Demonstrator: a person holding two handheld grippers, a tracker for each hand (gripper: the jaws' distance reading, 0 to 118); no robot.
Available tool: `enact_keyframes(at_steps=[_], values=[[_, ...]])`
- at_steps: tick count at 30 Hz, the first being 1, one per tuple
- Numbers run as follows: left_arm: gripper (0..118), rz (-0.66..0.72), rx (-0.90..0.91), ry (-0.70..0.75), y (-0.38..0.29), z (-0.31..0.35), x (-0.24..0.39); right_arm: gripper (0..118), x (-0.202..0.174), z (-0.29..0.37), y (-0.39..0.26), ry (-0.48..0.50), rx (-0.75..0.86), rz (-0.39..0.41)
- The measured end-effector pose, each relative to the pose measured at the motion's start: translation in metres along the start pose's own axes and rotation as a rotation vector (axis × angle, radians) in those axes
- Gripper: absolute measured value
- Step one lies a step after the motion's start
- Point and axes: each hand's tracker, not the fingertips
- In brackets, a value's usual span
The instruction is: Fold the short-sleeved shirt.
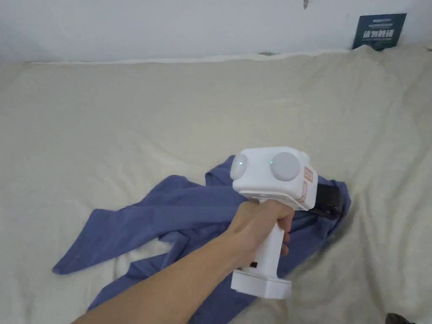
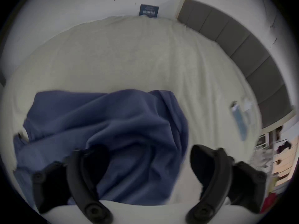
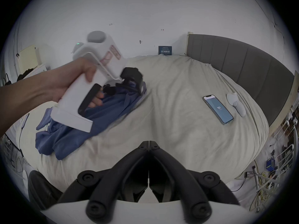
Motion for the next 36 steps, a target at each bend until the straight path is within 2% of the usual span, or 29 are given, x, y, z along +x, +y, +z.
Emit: enact_keyframes(at_steps=[2,3,4,5,7,9,10,11,13,16,19,20,22,23,24,28,29,30,31,32,34,35,36], values=[[101,-0.017,0.097,-0.032,-0.022,0.096,-0.045,0,-0.01,0.01,0.004,0.029,0.016,0.004],[101,-0.042,0.146,0.019,-0.037,0.128,-0.058,0,-0.015,0.016,0.005,0.038,0.03,0.008],[97,-0.08,0.177,0.089,-0.055,0.164,-0.075,0,-0.021,0.022,0.006,0.063,0.049,0.019],[86,-0.101,0.226,0.141,-0.08,0.198,-0.085,0,-0.027,0.027,0.007,0.082,0.064,0.03],[0,-0.086,0.278,0.262,-0.12,0.255,-0.12,0,-0.04,0.035,0.005,0.1,0.077,0.038],[0,-0.012,0.395,0.419,-0.166,0.284,-0.15,0,-0.053,0.038,0.005,0.152,0.075,0.023],[0,0.023,0.333,0.463,-0.183,0.294,-0.169,0,-0.06,0.039,0.004,0.173,0.065,0.013],[0,0.064,0.268,0.456,-0.2,0.299,-0.186,0,-0.067,0.04,0.003,0.186,0.061,0.013],[0,0.126,0.268,0.446,-0.225,0.308,-0.207,0,-0.08,0.042,0.001,0.214,0.051,0.016],[0,0.11,0.18,0.437,-0.251,0.292,-0.22,0,-0.099,0.044,0.0,0.234,0.019,0.034],[0,0.131,0.158,0.407,-0.257,0.275,-0.228,0,-0.112,0.045,0.0,0.245,-0.002,0.086],[5,0.137,0.126,0.371,-0.254,0.265,-0.23,0,-0.115,0.045,0.0,0.24,-0.003,0.105],[116,0.126,0.082,0.368,-0.247,0.247,-0.234,0,-0.118,0.044,0.0,0.242,-0.013,0.124],[115,0.097,-0.025,0.353,-0.259,0.233,-0.231,0,-0.12,0.042,0.001,0.239,-0.022,0.133],[113,0.129,0.003,0.351,-0.253,0.23,-0.237,0,-0.121,0.04,0.001,0.237,-0.029,0.142],[110,0.082,0.031,0.384,-0.239,0.202,-0.24,0,-0.126,0.029,0.006,0.224,-0.048,0.179],[92,0.082,0.031,0.384,-0.235,0.199,-0.237,0,-0.128,0.025,0.008,0.224,-0.053,0.191],[18,0.069,0.097,0.377,-0.242,0.209,-0.23,0,-0.132,0.019,0.013,0.23,-0.058,0.212],[0,0.029,0.18,0.449,-0.244,0.214,-0.226,0,-0.137,0.014,0.02,0.243,-0.059,0.24],[0,0.04,0.196,0.436,-0.252,0.222,-0.23,0,-0.144,0.008,0.03,0.269,-0.057,0.283],[0,0.125,0.135,0.319,-0.245,0.233,-0.241,0,-0.165,-0.006,0.057,0.299,-0.027,0.361],[0,0.147,0.165,0.259,-0.249,0.237,-0.247,0,-0.178,-0.016,0.074,0.323,-0.008,0.403],[0,0.115,0.199,0.298,-0.247,0.241,-0.252,0,-0.192,-0.028,0.09,0.334,0.012,0.426]])
